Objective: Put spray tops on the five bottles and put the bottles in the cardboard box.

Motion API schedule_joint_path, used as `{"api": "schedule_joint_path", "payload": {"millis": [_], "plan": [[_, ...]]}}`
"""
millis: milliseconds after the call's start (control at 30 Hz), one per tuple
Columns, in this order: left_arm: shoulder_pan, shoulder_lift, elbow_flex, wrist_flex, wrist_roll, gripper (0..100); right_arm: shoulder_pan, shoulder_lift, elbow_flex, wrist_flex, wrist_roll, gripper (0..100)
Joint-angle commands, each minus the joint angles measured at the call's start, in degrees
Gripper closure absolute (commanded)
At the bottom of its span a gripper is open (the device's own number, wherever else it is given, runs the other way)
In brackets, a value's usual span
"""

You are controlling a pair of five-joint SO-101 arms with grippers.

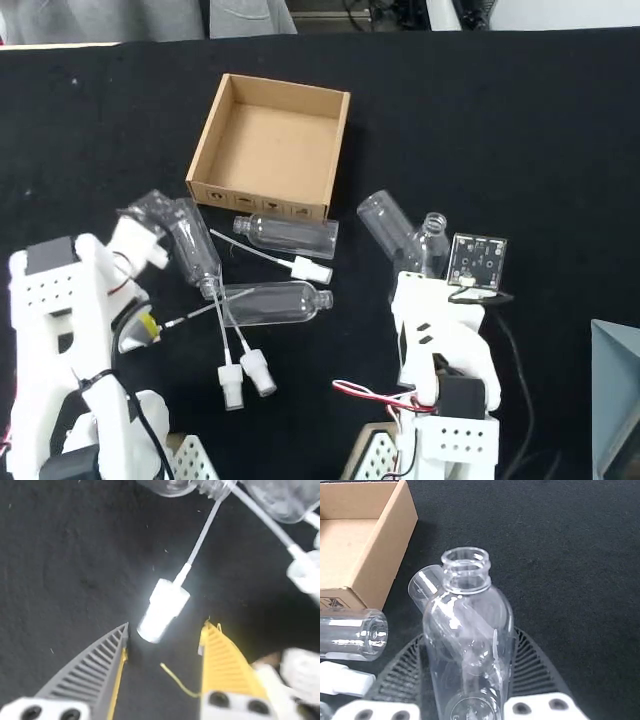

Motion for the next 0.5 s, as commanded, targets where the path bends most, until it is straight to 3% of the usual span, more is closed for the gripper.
{"api": "schedule_joint_path", "payload": {"millis": [0, 200, 467], "plan": [[-0.66, -0.53, -7.52, 6.77, 10.81, 79, 2.02, -5.49, -0.13, 0.18, 0.62, 96.6], [-0.66, -0.09, -7.52, 8.79, 25.85, 79, 1.85, -5.58, -0.13, 0.97, 0.7, 96.6], [-0.66, -0.44, -6.55, 8.79, 53.63, 79, 1.76, -5.58, -0.13, 0.97, 0.7, 96.6]]}}
